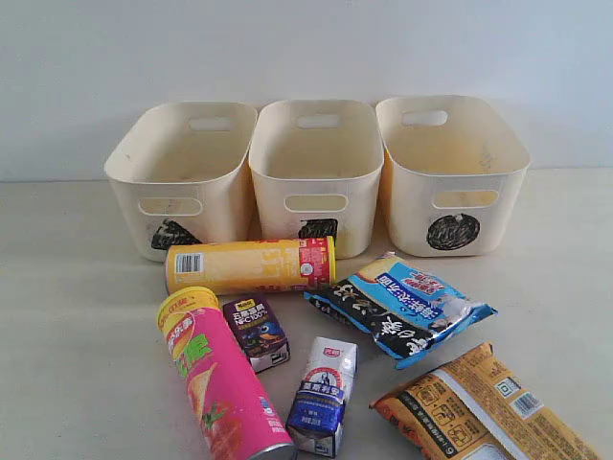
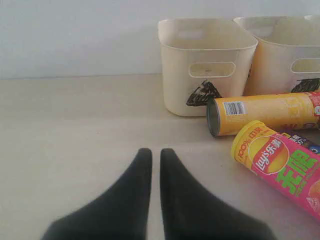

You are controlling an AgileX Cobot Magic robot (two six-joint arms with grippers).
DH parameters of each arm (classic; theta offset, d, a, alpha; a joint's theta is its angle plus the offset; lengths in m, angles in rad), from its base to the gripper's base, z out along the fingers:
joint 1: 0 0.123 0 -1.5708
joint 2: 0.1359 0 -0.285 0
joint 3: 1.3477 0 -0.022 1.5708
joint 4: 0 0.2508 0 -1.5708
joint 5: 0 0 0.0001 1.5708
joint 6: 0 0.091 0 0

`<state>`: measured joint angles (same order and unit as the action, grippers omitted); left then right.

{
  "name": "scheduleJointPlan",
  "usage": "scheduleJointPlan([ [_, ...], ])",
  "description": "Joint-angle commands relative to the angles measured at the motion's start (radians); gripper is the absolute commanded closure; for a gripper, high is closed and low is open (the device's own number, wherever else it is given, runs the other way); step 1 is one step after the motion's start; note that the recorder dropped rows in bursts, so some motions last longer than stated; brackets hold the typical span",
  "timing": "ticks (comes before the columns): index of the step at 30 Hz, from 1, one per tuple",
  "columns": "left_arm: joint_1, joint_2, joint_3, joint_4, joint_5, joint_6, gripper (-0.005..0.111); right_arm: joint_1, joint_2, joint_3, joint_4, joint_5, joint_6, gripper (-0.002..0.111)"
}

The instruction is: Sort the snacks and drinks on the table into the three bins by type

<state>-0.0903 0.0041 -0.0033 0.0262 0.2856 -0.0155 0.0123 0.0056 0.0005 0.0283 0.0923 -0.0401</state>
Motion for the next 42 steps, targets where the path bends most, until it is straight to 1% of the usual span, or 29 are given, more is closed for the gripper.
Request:
scheduleJointPlan([
  [1,0.002,-0.004,0.003,-0.008,-0.007,0.003,0.101,-0.003,-0.006,-0.001,0.052,-0.114,0.076,0.107],
  [7,0.002,-0.004,0.003,-0.008,-0.007,0.003,0.101,-0.003,-0.006,-0.001,0.073,-0.358,0.131,0.107],
  [9,0.002,-0.004,0.003,-0.008,-0.007,0.003,0.101,-0.003,-0.006,-0.001,0.073,-0.417,0.202,0.107],
  [12,0.002,-0.004,0.003,-0.008,-0.007,0.003,0.101,-0.003,-0.006,-0.001,0.067,-0.473,0.246,0.107],
  [14,0.002,-0.004,0.003,-0.008,-0.007,0.003,0.101,-0.003,-0.006,-0.031,0.067,-0.448,0.246,0.107],
  [17,0.002,-0.004,0.003,-0.008,-0.007,0.003,0.101,-0.003,0.024,-0.131,0.067,-0.38,0.231,0.107],
  [18,0.002,-0.004,0.003,-0.008,-0.007,0.003,0.101,-0.003,0.086,-0.196,0.067,-0.362,0.217,0.107],
  [22,0.002,-0.004,0.003,-0.008,-0.007,0.003,0.101,-0.003,0.23,-0.313,0.067,-0.307,0.204,0.107],
  [23,0.002,-0.004,0.003,-0.008,-0.007,0.003,0.101,-0.003,0.321,-0.381,0.067,-0.263,0.164,0.107],
  [24,0.002,-0.004,0.003,-0.008,-0.007,0.003,0.101,-0.003,0.366,-0.414,0.067,-0.243,0.149,0.107],
  [25,0.002,-0.004,0.003,-0.008,-0.007,0.003,0.101,-0.003,0.454,-0.48,0.067,-0.18,0.125,0.107],
  [27,0.002,-0.004,0.003,-0.008,-0.007,0.003,0.101,-0.003,0.566,-0.56,0.067,-0.092,0.083,0.107],
  [28,0.002,-0.004,0.003,-0.008,-0.007,0.003,0.101,-0.003,0.617,-0.592,0.067,-0.055,0.063,0.107],
  [33,0.002,-0.004,0.003,-0.008,-0.007,0.003,0.101,-0.003,0.847,-0.739,0.052,0.242,-0.028,0.107],
  [35,0.002,-0.004,0.003,-0.008,-0.007,0.003,0.101,-0.003,0.918,-0.784,0.077,0.339,-0.076,0.107],
  [38,0.002,-0.004,0.003,-0.008,-0.007,0.003,0.101,-0.003,1.017,-0.84,0.154,0.437,-0.182,0.107],
  [42,0.002,-0.004,0.003,-0.008,-0.005,0.003,0.101,-0.003,1.152,-0.916,0.299,0.57,-0.342,0.107],
])
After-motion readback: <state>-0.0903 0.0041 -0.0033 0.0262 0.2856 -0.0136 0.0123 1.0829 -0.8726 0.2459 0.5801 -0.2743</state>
